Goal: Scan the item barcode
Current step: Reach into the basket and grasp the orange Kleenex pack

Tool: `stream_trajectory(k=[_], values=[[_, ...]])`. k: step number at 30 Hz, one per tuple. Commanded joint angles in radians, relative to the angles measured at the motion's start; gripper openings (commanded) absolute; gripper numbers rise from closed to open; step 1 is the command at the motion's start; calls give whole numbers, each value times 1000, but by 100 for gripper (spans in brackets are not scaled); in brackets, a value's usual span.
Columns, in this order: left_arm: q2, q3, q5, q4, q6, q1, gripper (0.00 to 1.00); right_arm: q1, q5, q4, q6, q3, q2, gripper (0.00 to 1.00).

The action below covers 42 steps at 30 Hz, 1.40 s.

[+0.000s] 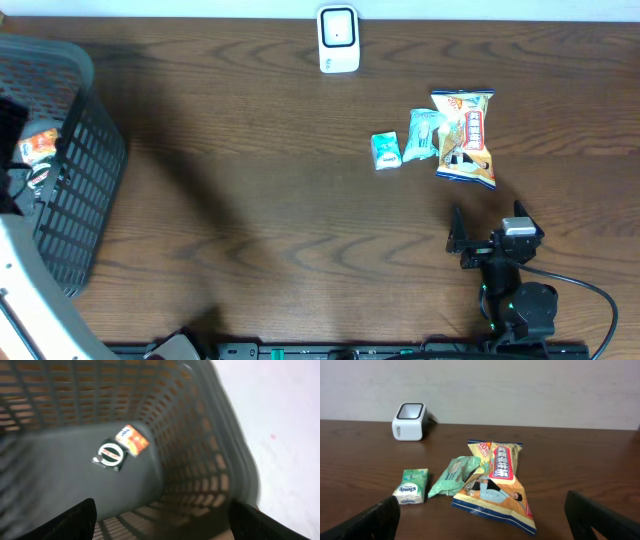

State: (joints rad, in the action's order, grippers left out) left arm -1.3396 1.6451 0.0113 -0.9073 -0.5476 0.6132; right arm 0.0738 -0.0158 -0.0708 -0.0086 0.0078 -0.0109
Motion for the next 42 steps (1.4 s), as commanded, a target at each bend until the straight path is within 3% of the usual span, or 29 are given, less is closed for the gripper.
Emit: stream_trajectory(k=[1,16,26,38,40,42], values=[[-68,-1,-13,28,-52,48,82,-3,-4,-3,-7,-3,6,99],[-523,-1,34,330,-57,59,82,-3,-4,-3,-7,-3,6,99],[-708,-1,64,399,-56,58,66,-3,-4,-3,-7,-3,6,99],[-801,-1,70,453,-52,58,67,-3,-4,-3,-7,-3,6,99],[-815,-1,69,452,-52,58,76,-3,-4,-3,-7,-3,6,99],[-833,-1,44,444,-53,58,79,-3,-4,-3,-7,-3,6,99]])
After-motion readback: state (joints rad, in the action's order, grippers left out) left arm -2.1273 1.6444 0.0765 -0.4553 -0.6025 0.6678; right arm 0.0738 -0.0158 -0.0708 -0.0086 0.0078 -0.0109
